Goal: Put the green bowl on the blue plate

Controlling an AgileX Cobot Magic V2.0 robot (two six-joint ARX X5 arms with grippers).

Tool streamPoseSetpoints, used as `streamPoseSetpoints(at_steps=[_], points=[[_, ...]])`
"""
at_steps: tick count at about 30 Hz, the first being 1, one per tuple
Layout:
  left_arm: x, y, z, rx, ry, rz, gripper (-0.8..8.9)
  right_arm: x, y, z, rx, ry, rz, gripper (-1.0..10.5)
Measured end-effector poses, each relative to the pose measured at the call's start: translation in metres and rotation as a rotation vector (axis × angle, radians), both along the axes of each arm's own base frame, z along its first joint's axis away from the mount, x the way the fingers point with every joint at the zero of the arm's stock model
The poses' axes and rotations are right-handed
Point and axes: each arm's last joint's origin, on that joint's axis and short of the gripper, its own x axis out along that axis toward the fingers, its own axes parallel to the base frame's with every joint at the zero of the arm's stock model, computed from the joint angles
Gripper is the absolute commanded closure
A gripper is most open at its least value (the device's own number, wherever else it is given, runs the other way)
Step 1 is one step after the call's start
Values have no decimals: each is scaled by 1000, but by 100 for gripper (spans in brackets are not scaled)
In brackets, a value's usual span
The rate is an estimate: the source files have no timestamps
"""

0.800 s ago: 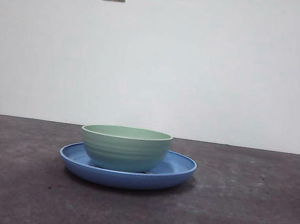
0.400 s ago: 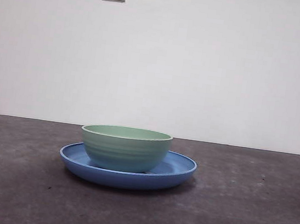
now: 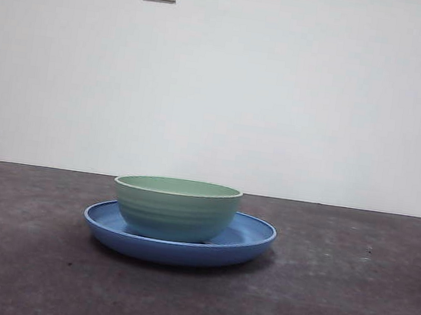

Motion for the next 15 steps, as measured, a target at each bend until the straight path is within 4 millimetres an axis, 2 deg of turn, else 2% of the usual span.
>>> streamPoseSetpoints(at_steps=[15], points=[[0,0,-1,-1,-7,0,805,0,0,0,0,0,0,939]])
